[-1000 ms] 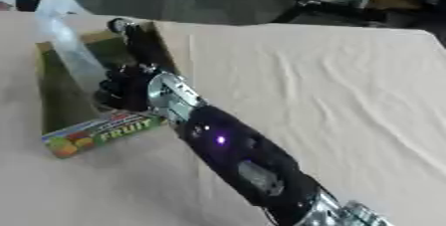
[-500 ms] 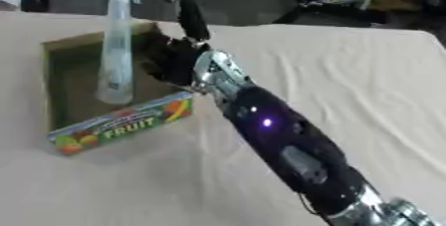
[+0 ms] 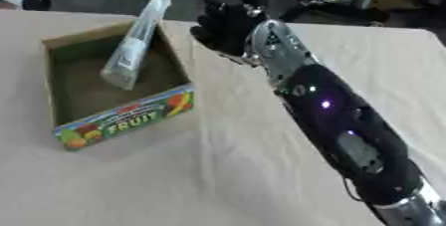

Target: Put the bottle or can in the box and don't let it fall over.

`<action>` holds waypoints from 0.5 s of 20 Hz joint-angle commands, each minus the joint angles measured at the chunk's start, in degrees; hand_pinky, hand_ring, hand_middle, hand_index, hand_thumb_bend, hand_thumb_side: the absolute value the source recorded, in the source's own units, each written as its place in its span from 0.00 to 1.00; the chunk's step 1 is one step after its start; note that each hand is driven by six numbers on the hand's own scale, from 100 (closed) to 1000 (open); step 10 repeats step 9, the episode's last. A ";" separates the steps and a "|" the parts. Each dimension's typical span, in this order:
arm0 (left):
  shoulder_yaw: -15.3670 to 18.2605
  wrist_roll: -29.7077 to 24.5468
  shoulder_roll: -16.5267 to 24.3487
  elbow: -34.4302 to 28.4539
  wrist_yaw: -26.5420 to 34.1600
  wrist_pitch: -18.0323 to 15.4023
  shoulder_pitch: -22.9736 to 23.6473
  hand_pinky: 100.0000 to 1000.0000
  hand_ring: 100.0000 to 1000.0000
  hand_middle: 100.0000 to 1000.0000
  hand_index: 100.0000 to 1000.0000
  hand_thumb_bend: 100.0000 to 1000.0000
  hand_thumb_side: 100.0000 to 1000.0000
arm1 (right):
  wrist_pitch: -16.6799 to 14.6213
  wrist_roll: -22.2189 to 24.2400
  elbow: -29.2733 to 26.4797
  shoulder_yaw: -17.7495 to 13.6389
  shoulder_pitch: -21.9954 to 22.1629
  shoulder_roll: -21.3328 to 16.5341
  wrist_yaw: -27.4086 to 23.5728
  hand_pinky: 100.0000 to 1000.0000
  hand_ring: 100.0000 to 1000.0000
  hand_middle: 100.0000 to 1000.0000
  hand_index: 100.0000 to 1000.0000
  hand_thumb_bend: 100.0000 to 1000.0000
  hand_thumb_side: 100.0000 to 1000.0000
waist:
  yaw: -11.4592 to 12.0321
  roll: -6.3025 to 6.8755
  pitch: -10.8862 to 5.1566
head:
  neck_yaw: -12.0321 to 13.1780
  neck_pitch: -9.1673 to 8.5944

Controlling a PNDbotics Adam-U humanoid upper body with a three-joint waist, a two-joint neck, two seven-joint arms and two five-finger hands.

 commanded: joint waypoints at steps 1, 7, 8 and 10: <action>0.63 0.03 1.95 -0.89 -0.34 0.20 -0.22 0.92 0.93 1.00 0.85 0.14 0.66 | -0.72 -0.36 -4.32 -2.33 -0.33 -3.71 -0.18 0.00 0.00 0.00 0.93 0.24 0.65 | -0.24 0.29 -1.88 | 0.29 -0.04; 0.83 0.15 2.30 -0.89 -0.55 0.25 0.32 0.92 0.93 1.00 0.85 0.13 0.66 | -1.52 -1.41 -11.79 -6.12 3.09 -9.58 1.13 0.00 0.00 0.00 0.94 0.25 0.65 | -0.90 0.15 -2.07 | 0.89 -0.29; 0.86 0.19 2.34 -0.89 -0.57 0.28 0.41 0.92 0.93 1.00 0.85 0.13 0.66 | -1.78 -1.65 -13.08 -6.84 3.79 -10.50 1.64 0.00 0.00 0.00 0.94 0.25 0.64 | -1.00 0.14 -2.09 | 0.97 -0.28; 0.91 0.24 2.41 -0.89 -0.60 0.31 0.52 0.92 0.93 1.00 0.85 0.13 0.66 | -2.26 -2.03 -14.46 -7.85 4.68 -11.48 2.69 0.00 0.00 0.00 0.94 0.25 0.63 | -1.16 0.15 -2.12 | 1.10 -0.22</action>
